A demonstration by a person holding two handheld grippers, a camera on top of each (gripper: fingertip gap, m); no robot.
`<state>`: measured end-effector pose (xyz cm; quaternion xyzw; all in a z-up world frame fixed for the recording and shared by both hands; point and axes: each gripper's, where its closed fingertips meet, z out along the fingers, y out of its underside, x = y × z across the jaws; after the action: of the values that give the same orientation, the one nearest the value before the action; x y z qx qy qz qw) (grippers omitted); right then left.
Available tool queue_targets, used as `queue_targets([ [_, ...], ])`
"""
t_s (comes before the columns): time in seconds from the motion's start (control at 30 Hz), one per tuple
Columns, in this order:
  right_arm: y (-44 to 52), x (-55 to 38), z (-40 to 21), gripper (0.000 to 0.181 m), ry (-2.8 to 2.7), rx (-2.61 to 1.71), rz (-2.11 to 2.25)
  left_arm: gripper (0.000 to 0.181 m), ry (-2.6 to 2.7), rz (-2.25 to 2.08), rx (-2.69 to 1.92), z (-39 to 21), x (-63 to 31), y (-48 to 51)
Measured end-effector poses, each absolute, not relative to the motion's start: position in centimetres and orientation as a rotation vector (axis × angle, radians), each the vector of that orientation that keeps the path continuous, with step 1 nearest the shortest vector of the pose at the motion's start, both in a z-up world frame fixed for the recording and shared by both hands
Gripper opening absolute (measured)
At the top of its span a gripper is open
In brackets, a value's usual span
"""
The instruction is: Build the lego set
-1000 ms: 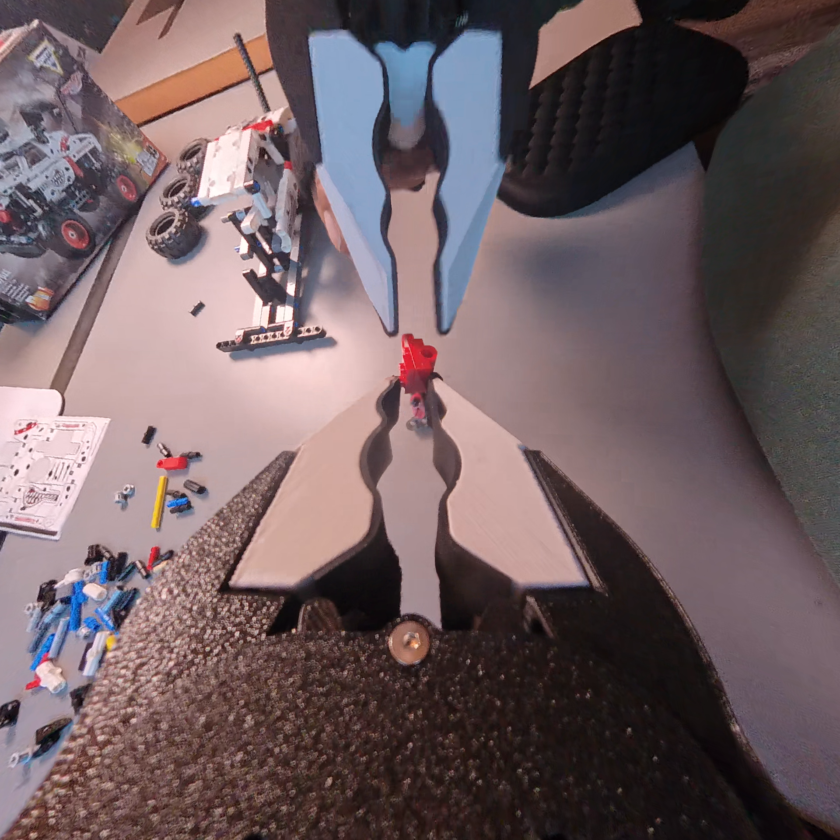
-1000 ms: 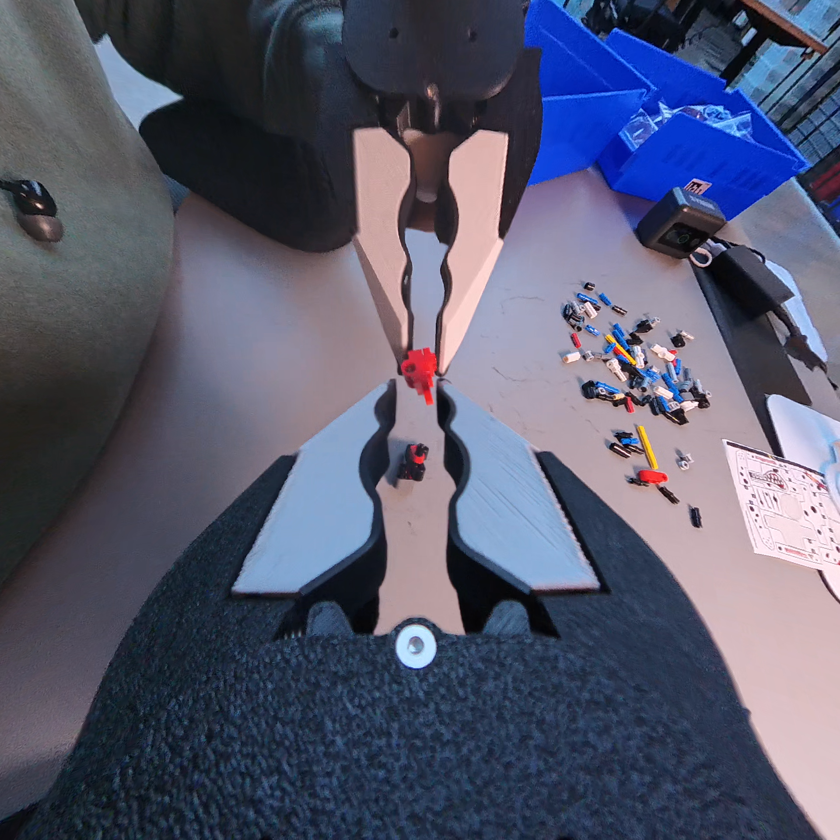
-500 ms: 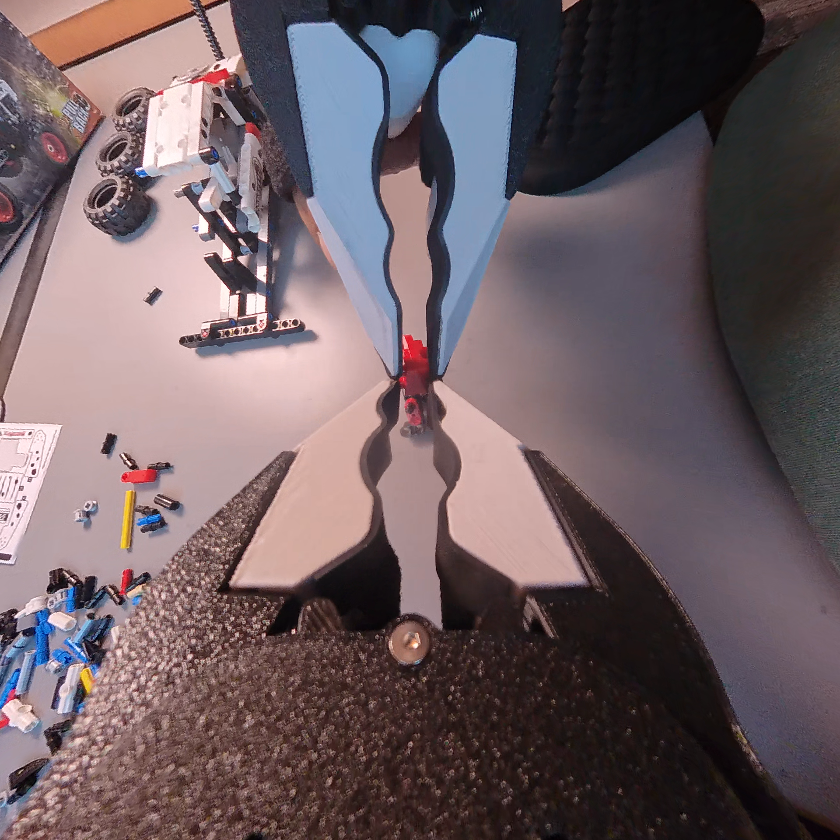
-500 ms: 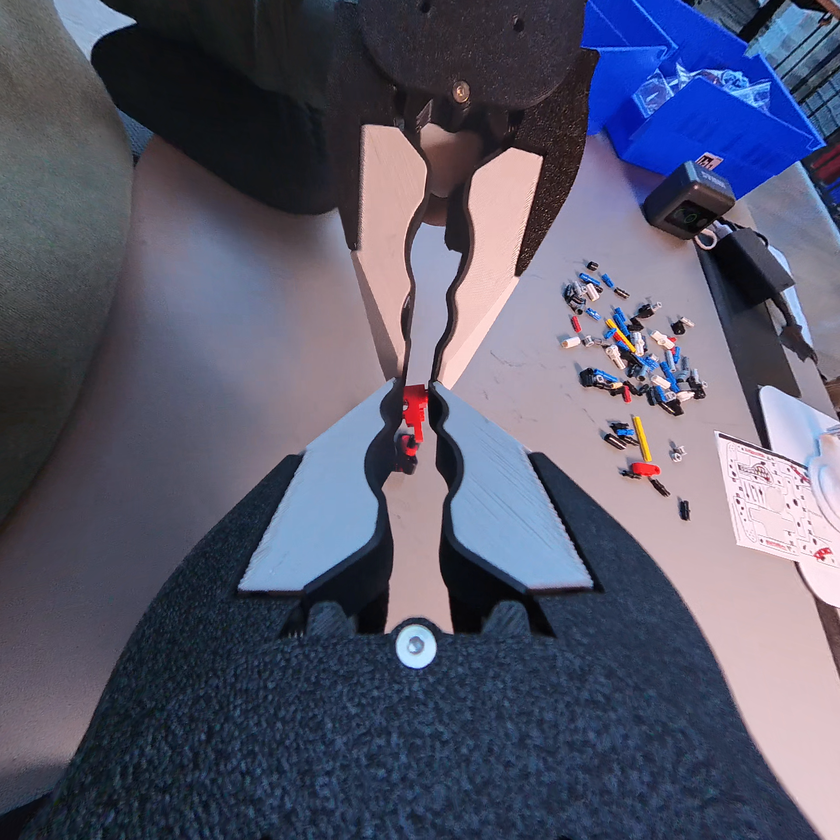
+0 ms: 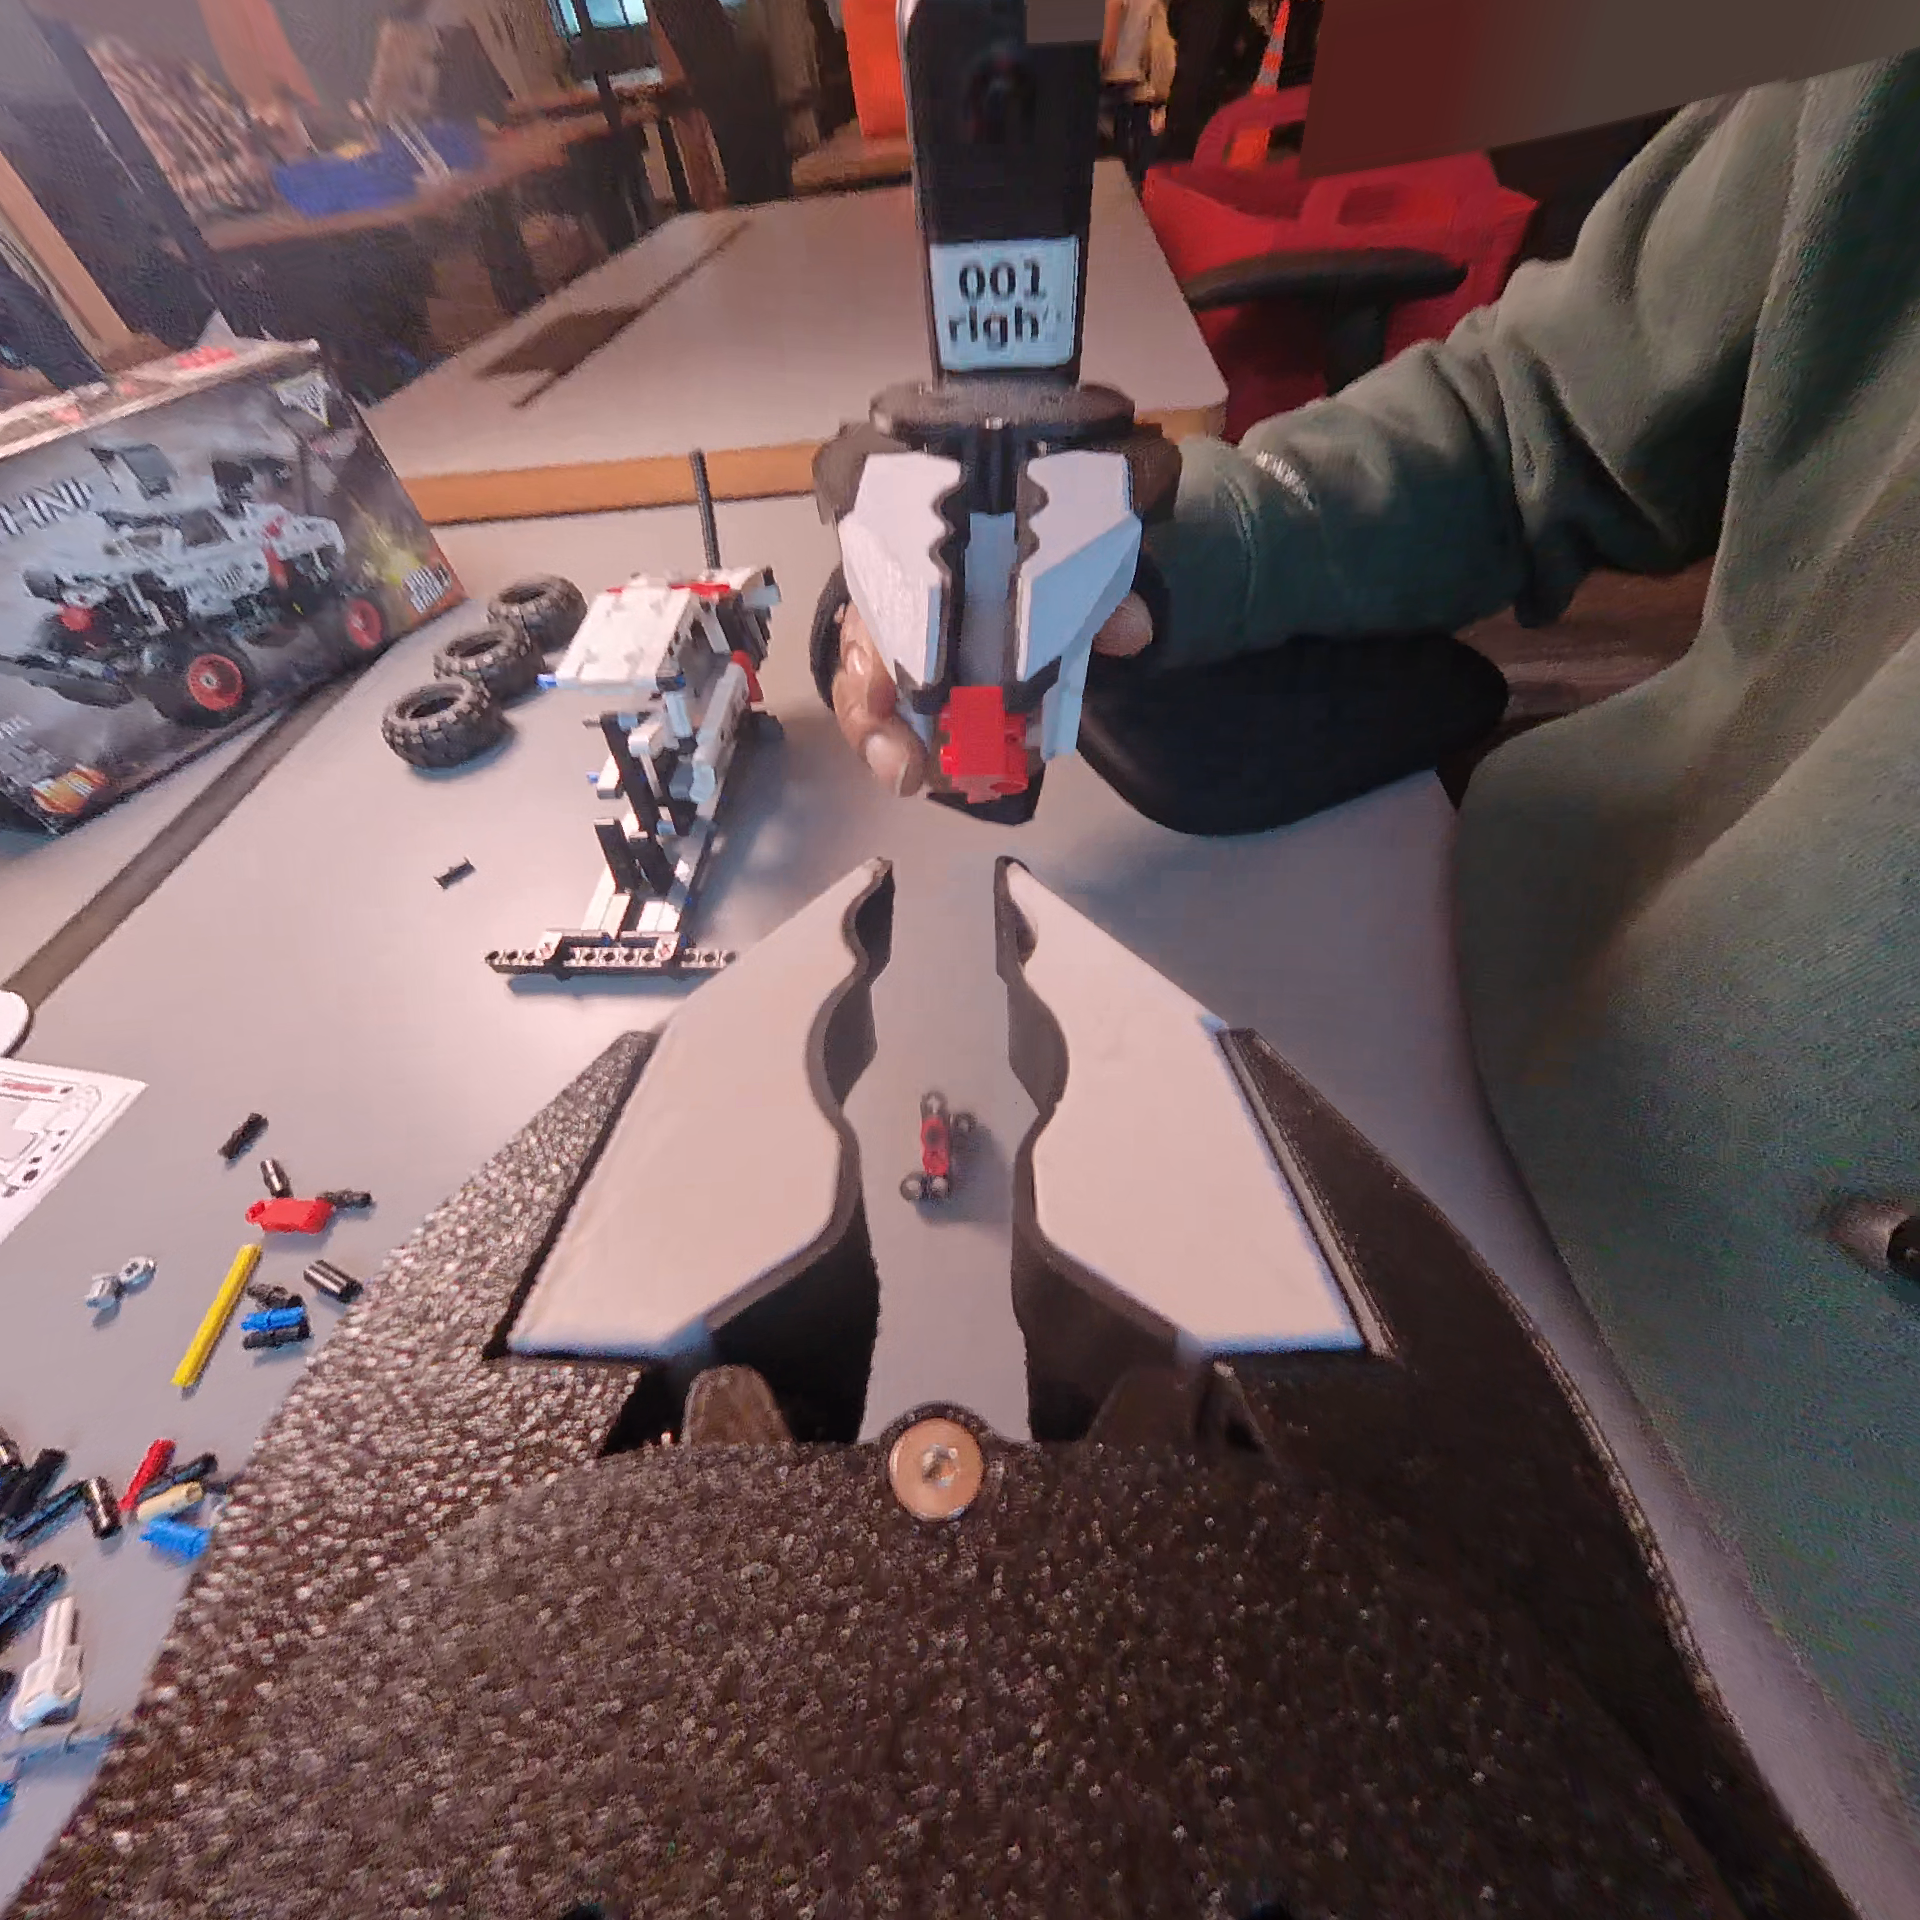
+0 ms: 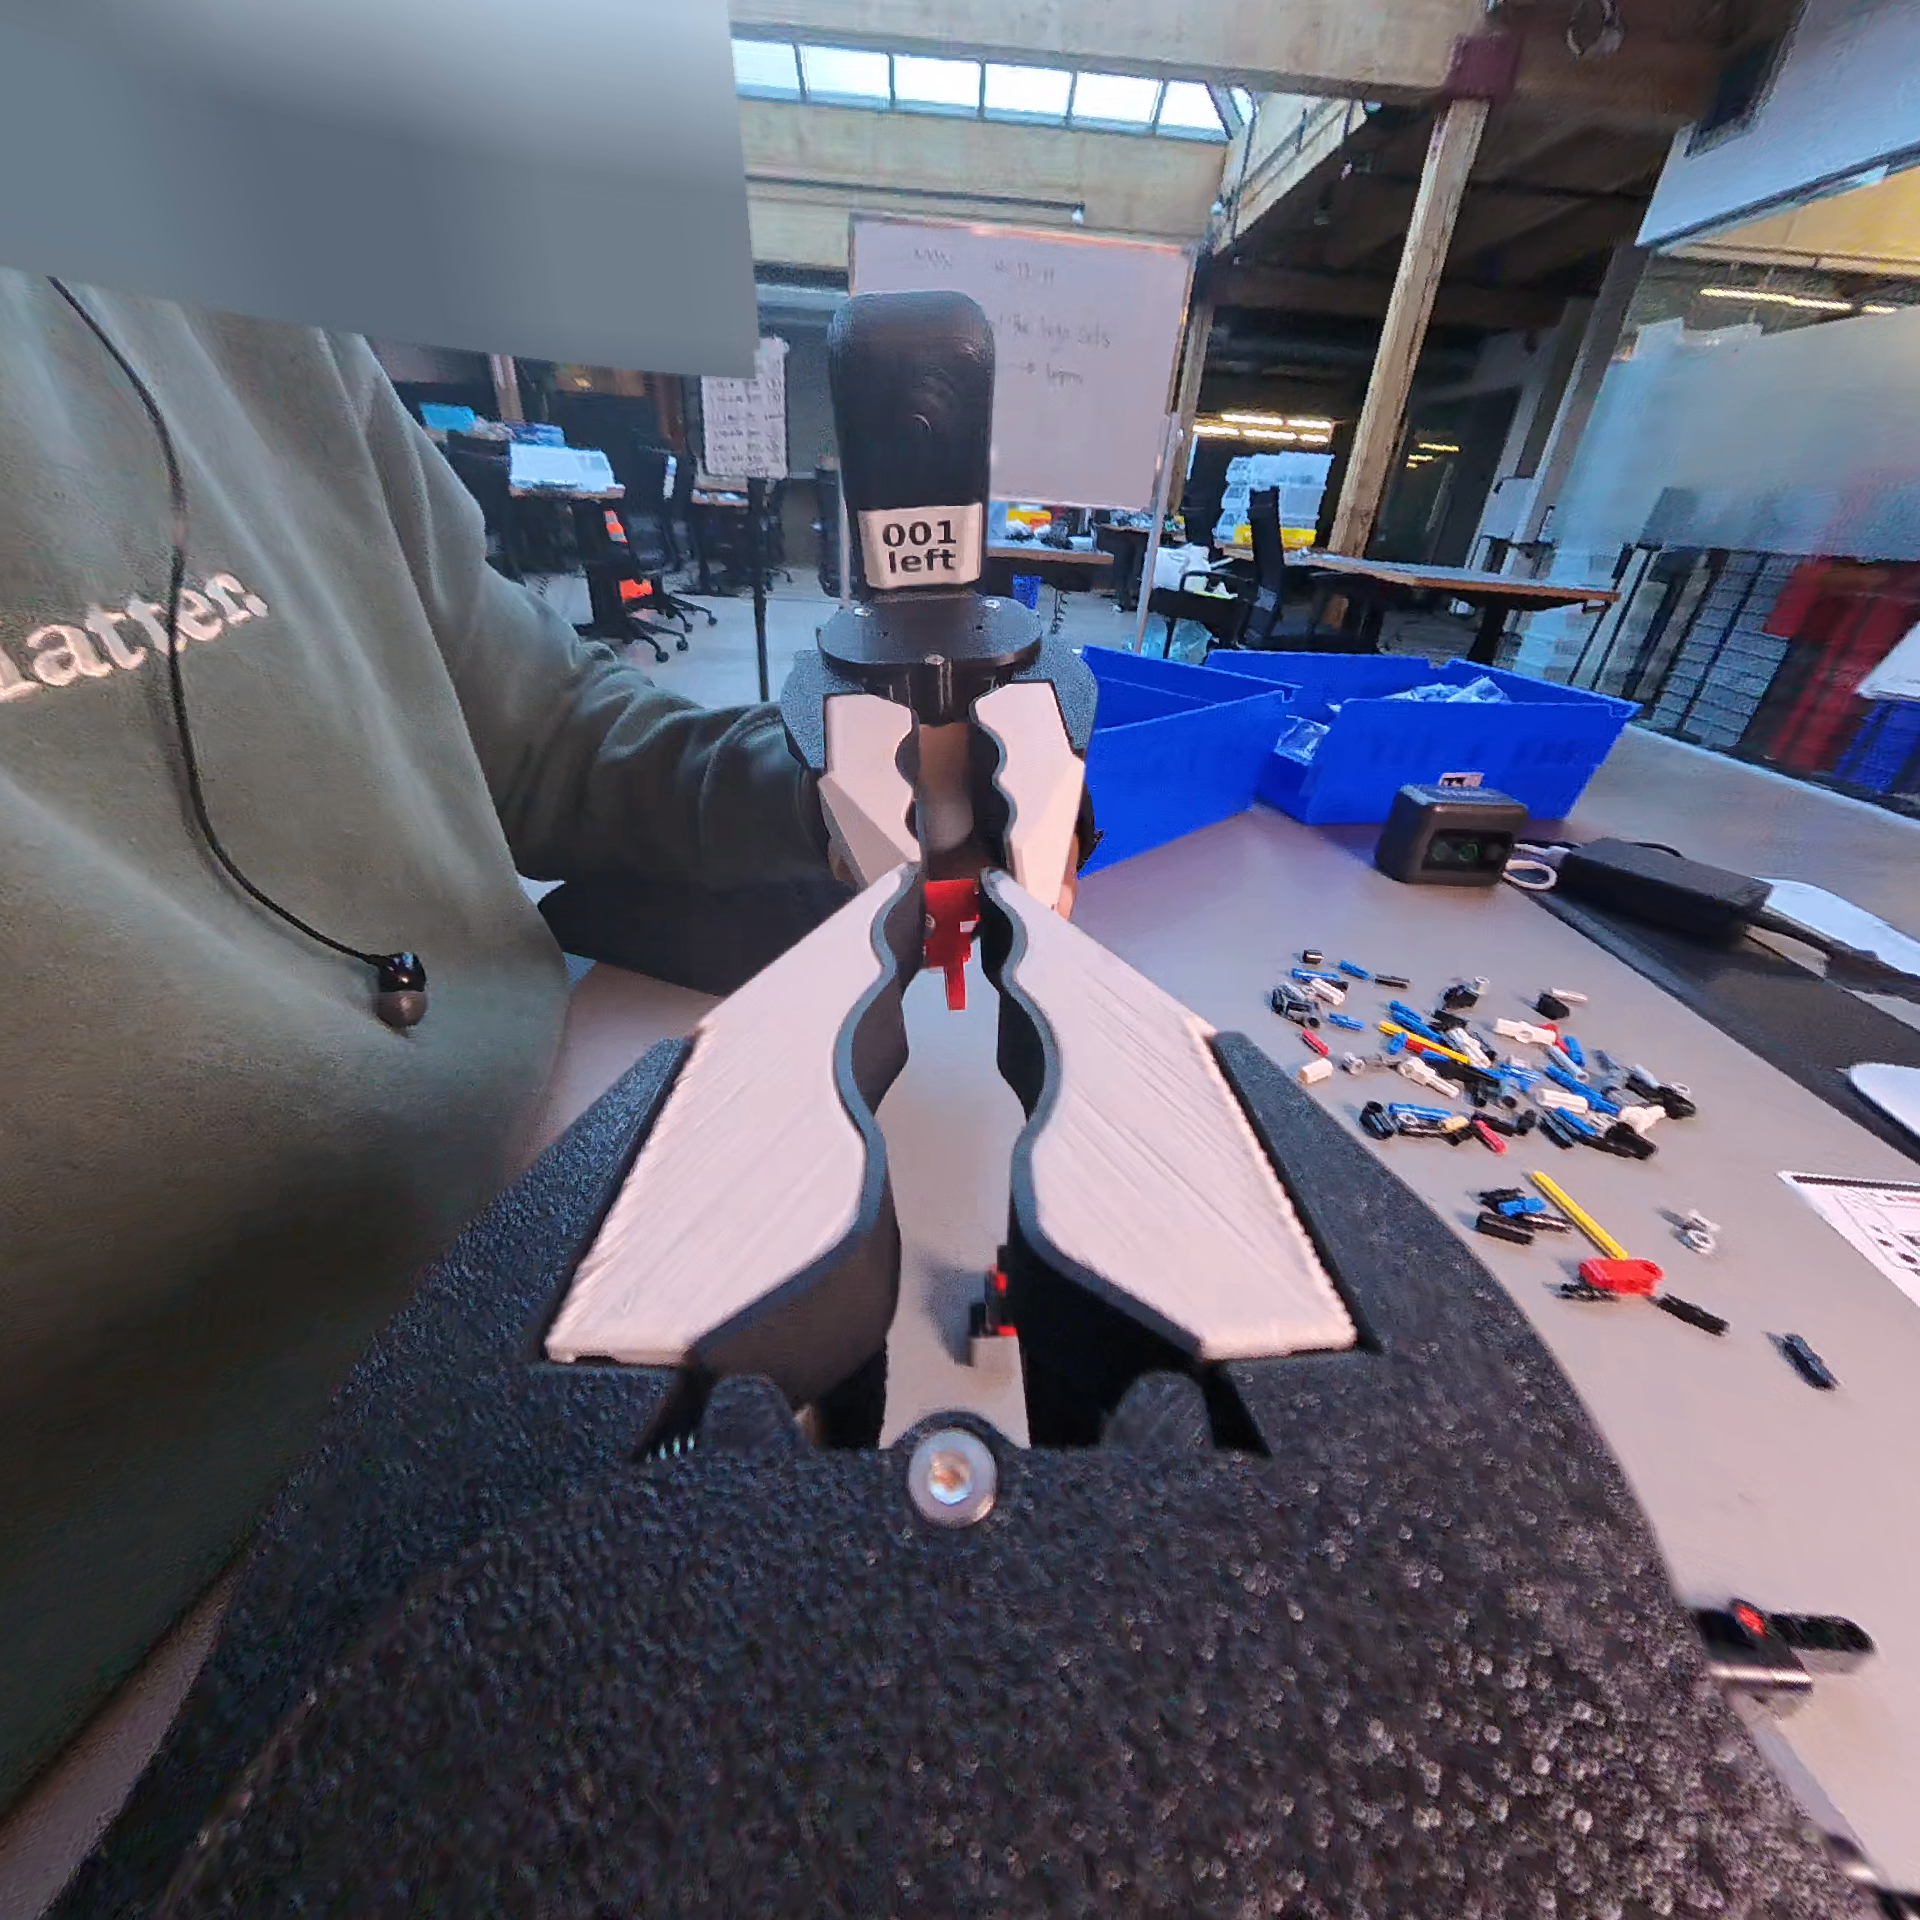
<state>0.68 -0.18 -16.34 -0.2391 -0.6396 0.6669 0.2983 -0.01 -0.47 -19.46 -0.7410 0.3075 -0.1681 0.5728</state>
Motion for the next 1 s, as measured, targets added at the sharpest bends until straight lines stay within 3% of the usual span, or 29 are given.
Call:
queue_targets([
  [0.1, -0.6, 0.8, -16.2, 0.01, -1.699, -0.627, 1.81, 0.02, 0.699, -0.429, -1.672, -18.1, 0.6, -0.6],
  [0.23, -0.9, 0.8, -16.4, 0.01, -1.714, -0.617, 1.821, 0.0, 0.73, -0.442, -1.669, -18.2, 1.1, -1.0],
  [0.43, -0.8, 0.4, -16.6, 0.01, -1.695, -0.648, 1.833, 0.0, 0.707, -0.523, -1.657, -18.4, 0.6, -1.2],
  [0.53, -0.2, 0.0, -15.8, 0.01, -1.605, -0.687, 1.887, 0.042, 0.613, -0.64, -1.672, -18.8, -0.2, -0.8],
  [0.6, -0.3, -0.3, -15.4, 0.01, -1.548, -0.705, 1.92, 0.049, 0.574, -0.701, -1.643, -18.6, 0.1, -0.6],
  [0.8, -0.7, -0.6, -15.6, 0.01, -1.511, -0.725, 1.973, 0.003, 0.596, -0.62, -1.632, -18.8, 0.8, 0.0],
  [1.0, -0.2, -0.6, -16.3, 0.01, -1.537, -0.759, 1.976, 0.001, 0.617, -0.503, -1.65, -19.2, -0.1, -0.2],
])
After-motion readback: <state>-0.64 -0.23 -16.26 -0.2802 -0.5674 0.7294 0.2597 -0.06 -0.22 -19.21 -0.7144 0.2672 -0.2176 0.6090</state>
